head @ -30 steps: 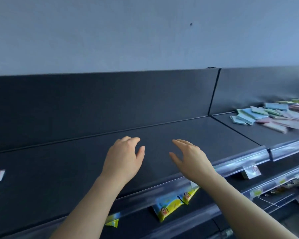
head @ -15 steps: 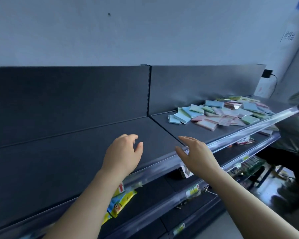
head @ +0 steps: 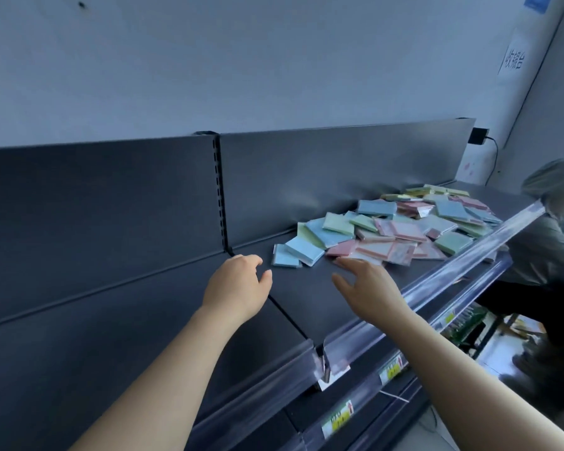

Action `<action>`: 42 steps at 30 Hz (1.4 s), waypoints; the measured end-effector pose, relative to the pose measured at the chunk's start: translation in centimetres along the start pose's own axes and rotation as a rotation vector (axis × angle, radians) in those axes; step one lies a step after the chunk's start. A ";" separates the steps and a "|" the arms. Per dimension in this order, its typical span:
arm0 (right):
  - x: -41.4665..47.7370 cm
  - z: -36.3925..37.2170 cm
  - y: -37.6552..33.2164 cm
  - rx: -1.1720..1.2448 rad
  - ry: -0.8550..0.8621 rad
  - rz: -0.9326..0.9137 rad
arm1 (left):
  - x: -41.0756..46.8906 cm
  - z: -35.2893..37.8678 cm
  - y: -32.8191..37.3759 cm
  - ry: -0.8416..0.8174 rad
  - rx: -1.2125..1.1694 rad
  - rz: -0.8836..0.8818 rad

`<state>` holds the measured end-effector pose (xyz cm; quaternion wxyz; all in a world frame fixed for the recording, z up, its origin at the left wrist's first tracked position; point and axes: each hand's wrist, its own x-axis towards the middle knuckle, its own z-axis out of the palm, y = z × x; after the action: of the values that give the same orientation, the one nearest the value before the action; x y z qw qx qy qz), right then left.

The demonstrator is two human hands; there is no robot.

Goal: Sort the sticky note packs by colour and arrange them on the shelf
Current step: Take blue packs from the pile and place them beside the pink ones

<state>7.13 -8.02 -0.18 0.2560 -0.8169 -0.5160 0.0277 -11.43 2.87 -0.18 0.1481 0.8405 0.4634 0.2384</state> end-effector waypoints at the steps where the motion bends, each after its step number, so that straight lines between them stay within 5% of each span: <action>1: 1.1 0.2 0.4 0.013 -0.011 0.005 | 1.1 0.6 0.0 -0.028 0.007 -0.008; 14: 12.0 3.7 2.9 0.086 -0.180 -0.083 | 13.4 7.0 0.1 -0.455 0.029 -0.137; 21: 15.5 5.8 3.5 -0.026 -0.332 -0.172 | 14.1 7.4 -0.1 -0.479 -0.064 -0.229; 28: 16.5 5.9 3.9 0.025 -0.384 -0.218 | 10.8 7.4 1.3 -0.250 -0.065 -0.411; 30: 15.8 6.1 3.4 0.057 -0.447 -0.322 | 7.0 6.8 2.1 -0.078 -0.113 -0.503; 42: 13.5 5.5 -0.9 0.833 -0.609 -0.268 | 0.5 2.9 0.8 0.331 -0.616 -0.633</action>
<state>10.96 6.03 -1.53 0.3986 -0.5279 -0.6121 0.4333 -9.03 2.78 -2.13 0.3799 0.5256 0.6219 0.4388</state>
